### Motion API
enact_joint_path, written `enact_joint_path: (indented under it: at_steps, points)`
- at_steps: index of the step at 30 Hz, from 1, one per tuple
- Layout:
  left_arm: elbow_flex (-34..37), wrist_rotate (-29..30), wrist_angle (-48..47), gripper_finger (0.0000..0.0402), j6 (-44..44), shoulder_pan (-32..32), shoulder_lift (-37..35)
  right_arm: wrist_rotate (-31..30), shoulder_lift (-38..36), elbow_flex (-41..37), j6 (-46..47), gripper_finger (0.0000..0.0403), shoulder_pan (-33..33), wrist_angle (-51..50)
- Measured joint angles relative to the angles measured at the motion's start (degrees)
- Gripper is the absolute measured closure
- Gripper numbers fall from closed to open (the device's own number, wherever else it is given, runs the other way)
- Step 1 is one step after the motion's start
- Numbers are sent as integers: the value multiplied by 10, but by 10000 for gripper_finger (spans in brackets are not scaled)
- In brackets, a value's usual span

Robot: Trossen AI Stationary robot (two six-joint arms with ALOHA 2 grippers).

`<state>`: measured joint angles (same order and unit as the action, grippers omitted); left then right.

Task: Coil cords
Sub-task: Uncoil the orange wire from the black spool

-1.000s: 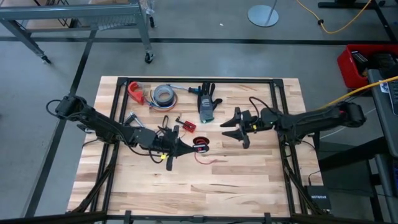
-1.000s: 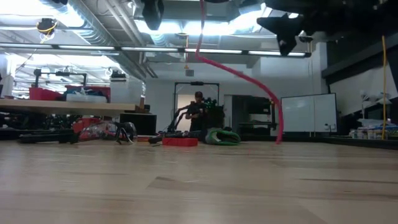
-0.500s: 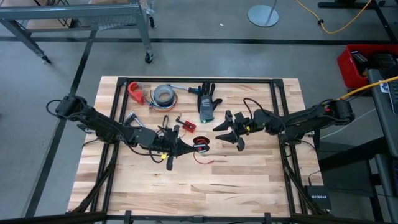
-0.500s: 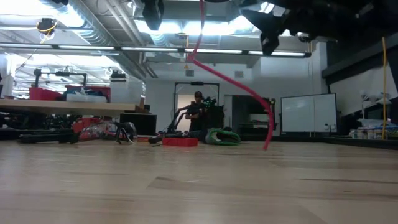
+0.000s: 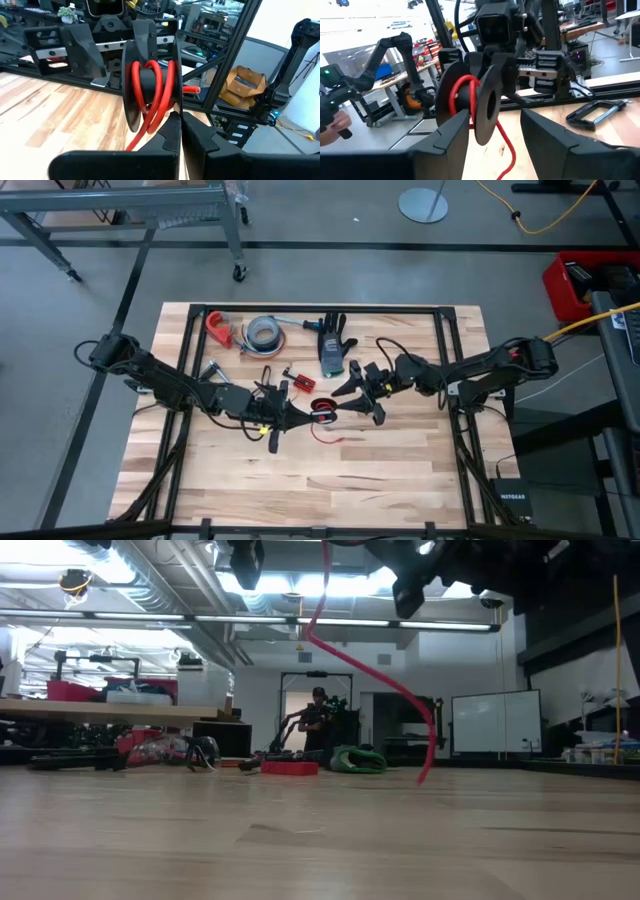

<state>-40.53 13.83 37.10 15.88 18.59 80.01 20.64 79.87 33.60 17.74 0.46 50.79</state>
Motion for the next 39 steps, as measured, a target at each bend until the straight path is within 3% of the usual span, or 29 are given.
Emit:
enact_joint_path:
  at_steps: [21, 39]
  points:
    - [0, 0, 16, 401, 0, -3, 0, -46, 2, 2, -17, 226, 33, -6]
    - [0, -3, 27, 401, 2, -2, 16, -47, 11, 2, -18, 394, 33, -11]
